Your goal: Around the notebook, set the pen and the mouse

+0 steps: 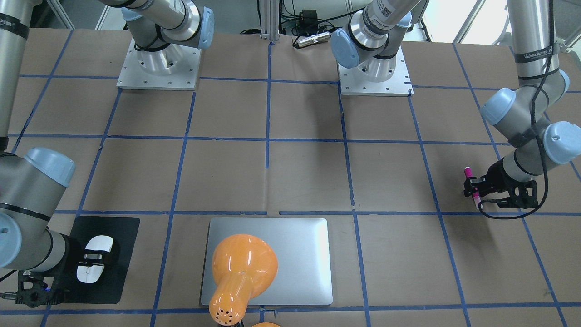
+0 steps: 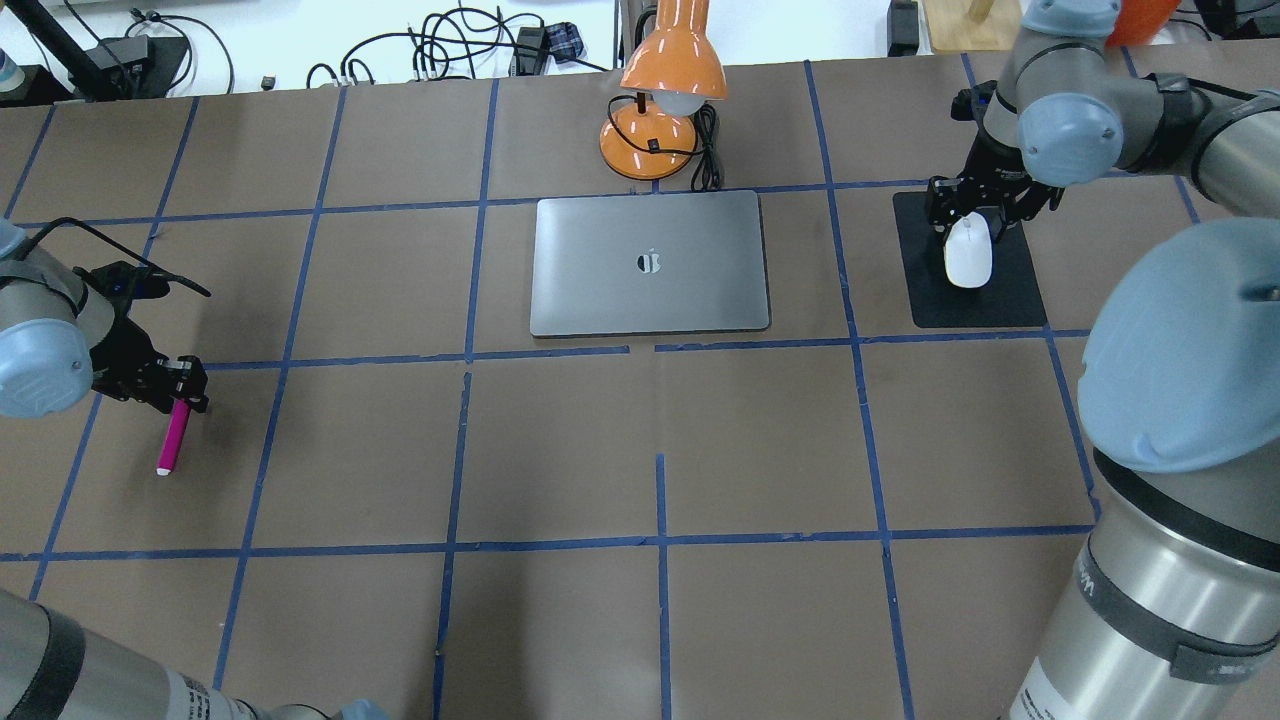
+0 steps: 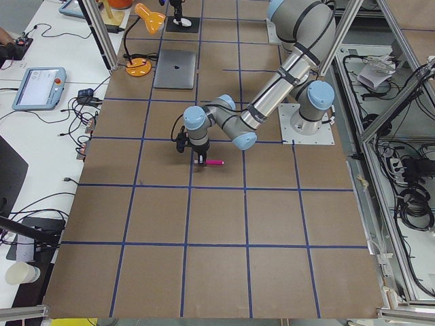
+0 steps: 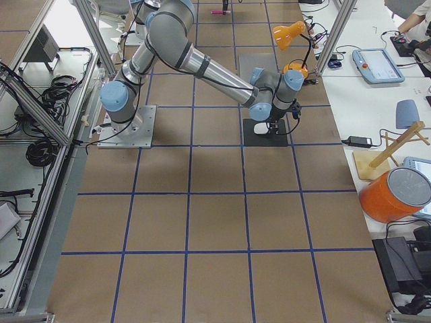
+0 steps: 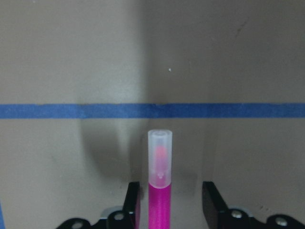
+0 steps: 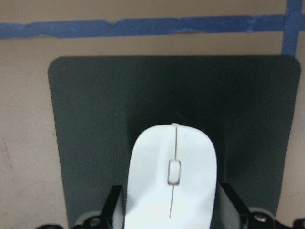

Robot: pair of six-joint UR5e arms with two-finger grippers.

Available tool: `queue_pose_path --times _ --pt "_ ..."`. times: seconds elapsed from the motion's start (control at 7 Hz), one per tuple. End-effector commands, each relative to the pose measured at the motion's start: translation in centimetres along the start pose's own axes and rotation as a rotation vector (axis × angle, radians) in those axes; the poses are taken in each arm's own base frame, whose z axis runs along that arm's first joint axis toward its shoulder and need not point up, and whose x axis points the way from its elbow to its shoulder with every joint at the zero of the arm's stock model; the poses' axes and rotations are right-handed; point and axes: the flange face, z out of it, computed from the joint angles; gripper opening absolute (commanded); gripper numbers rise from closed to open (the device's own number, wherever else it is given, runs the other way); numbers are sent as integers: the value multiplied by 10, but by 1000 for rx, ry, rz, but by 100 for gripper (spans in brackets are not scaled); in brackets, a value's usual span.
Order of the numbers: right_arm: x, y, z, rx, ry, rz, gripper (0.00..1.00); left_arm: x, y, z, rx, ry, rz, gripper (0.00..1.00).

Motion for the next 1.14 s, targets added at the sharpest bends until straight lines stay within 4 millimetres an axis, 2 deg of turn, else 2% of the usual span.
queue_pose_path --times 0.0,0.14,0.29,0.43,0.57,0.71,0.86,1.0 --pt "1 -3 -11 25 6 1 100 -3 0 -1 -2 -9 -9 0" --pt "1 2 -30 38 8 2 100 -13 6 1 -14 -2 -31 0" --pt "-16 15 -72 60 12 -18 100 -19 9 -4 -8 -6 -47 0" --pt "-73 37 -110 59 18 -79 100 -17 10 -20 10 -21 -79 0" --pt "-111 78 -160 66 20 -95 100 -16 1 -44 23 -31 -160 0" --pt "-132 122 -205 87 -26 -120 100 -6 -17 -66 25 -19 -271 0" --pt "-136 168 -244 105 -51 -120 100 29 -38 -96 30 -20 -324 0" --pt "-133 206 -269 73 -28 -78 100 74 -46 -115 15 -13 -389 0"
